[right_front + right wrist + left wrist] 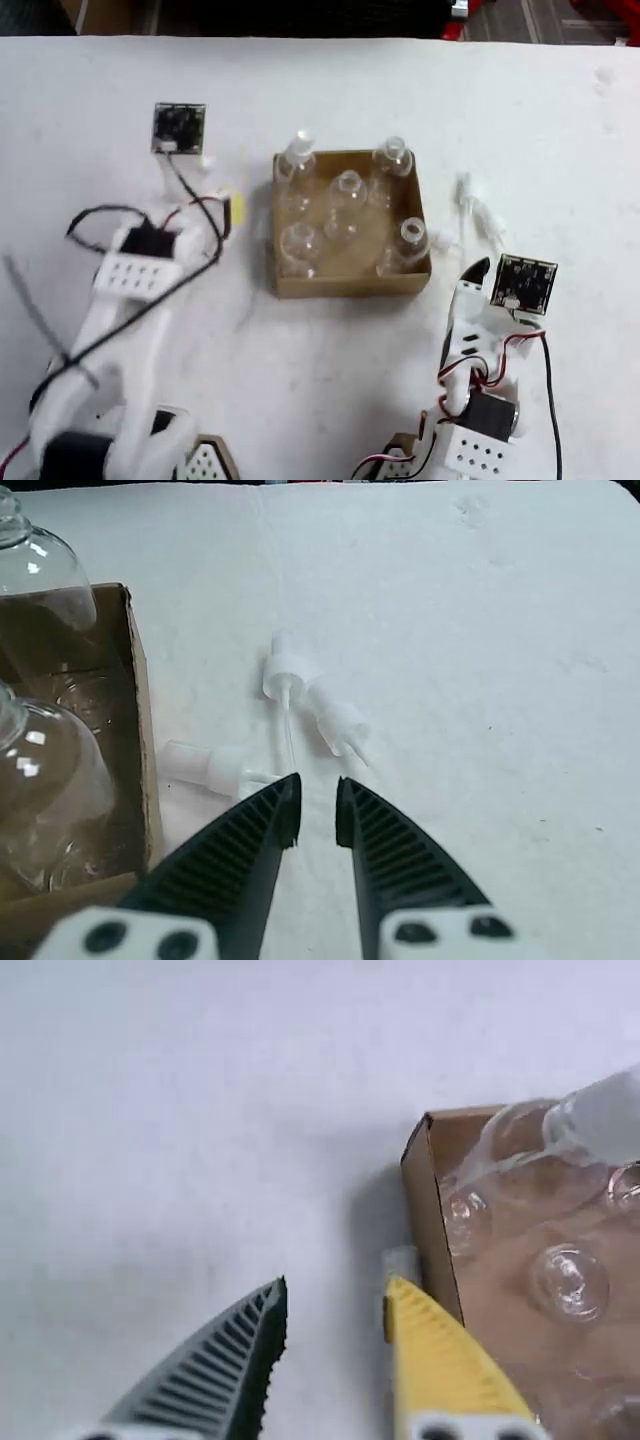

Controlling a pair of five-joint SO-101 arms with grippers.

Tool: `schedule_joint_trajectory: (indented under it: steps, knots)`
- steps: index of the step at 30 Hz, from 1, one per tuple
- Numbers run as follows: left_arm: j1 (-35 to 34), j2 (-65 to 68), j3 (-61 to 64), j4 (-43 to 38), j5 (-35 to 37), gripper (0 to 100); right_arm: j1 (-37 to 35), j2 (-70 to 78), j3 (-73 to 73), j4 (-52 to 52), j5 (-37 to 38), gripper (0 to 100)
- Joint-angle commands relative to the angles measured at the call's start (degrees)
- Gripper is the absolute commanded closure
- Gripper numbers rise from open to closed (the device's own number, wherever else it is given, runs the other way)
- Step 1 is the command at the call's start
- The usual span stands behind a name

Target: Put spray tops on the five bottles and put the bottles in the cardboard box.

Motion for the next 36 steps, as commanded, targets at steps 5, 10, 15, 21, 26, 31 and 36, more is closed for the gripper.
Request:
schedule_joint_trajectory:
  steps: [5, 10, 15, 21, 26, 31, 36]
  knots:
    - [4.3, 11.3, -6.9, 0.1, 2.4, 81, -0.6, -0.4, 0.5, 0.0, -0.1, 94.6]
    - [3.9, 14.4, -7.0, -2.4, 2.2, 81, -0.6, -0.4, 0.5, 0.0, -0.1, 94.6]
    - [3.5, 18.5, -7.1, -5.5, 2.1, 81, -0.6, -0.4, 0.5, 0.0, -0.1, 94.6]
    - [3.6, 21.4, -7.1, -9.0, 2.2, 81, -0.6, -0.4, 0.5, 0.0, -0.1, 94.6]
    - [3.6, 21.8, -6.9, -10.1, 2.2, 81, -0.6, -0.4, 0.5, 0.0, -0.1, 94.6]
    - [3.5, 22.5, -6.9, -10.1, 2.1, 81, -0.6, -0.4, 0.5, 0.0, -0.1, 94.6]
    - [3.0, 27.6, -12.9, -5.2, 2.4, 81, -0.6, -0.4, 0.5, 0.0, -0.1, 94.6]
